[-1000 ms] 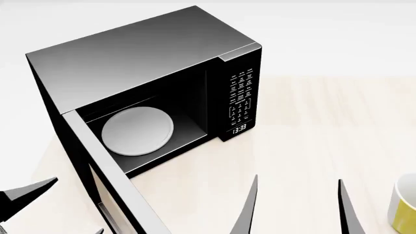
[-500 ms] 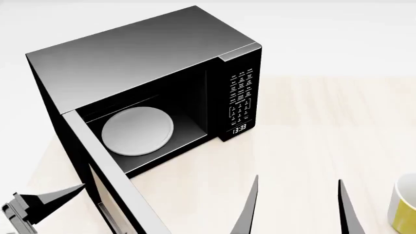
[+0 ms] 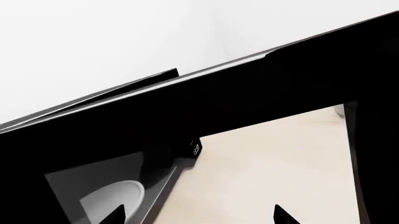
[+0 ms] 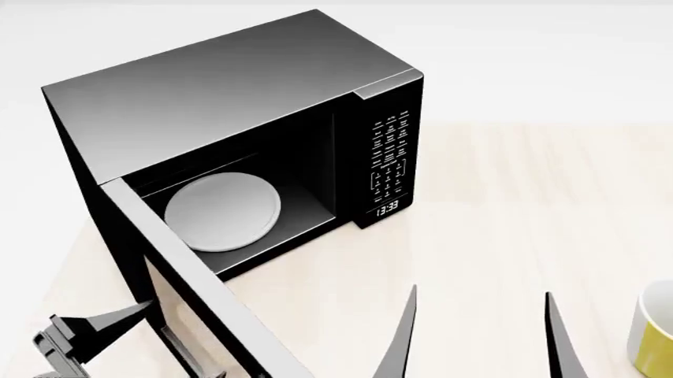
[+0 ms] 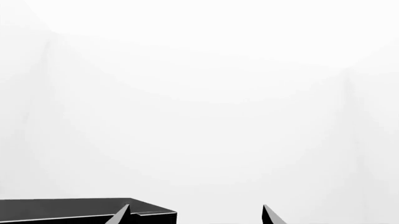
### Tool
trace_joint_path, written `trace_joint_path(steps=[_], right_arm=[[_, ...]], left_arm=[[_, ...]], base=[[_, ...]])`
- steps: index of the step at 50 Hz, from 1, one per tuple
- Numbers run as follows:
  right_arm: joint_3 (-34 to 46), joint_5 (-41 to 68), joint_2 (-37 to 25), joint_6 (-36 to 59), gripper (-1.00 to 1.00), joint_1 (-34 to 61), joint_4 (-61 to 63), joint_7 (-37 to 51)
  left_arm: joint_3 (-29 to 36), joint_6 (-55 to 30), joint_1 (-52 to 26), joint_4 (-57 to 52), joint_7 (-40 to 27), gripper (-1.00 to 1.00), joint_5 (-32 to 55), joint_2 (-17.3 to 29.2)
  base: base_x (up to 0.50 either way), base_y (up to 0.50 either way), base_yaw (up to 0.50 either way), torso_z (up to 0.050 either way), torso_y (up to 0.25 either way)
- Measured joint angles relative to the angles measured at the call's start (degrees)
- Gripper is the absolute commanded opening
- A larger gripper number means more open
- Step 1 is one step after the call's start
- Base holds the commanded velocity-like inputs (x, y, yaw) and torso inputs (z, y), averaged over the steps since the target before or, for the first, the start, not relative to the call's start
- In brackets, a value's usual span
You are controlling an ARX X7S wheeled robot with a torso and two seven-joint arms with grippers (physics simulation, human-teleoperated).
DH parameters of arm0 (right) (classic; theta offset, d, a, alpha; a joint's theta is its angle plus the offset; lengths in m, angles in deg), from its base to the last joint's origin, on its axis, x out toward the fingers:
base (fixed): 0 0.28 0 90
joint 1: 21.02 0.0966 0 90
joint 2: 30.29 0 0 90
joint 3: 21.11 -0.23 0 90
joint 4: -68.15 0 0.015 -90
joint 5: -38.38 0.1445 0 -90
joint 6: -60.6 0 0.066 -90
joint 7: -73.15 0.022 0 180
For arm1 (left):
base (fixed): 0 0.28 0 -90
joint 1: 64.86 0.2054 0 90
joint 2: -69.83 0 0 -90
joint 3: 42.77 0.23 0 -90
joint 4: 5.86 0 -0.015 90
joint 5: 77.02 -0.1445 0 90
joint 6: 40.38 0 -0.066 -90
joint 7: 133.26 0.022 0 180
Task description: Close the microwave.
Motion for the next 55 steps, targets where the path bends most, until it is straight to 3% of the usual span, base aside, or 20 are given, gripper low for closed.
trace_joint_path(steps=[55], right_arm=[[0.88, 0.80, -1.14, 0.32, 1.00, 0.39, -0.28, 1.20]], left_arm=[[1.55, 4.55, -6.72, 11.16, -4.23, 1.00, -3.67, -7.15]], base=[[0.00, 0.00, 0.00, 0.000, 0.000]])
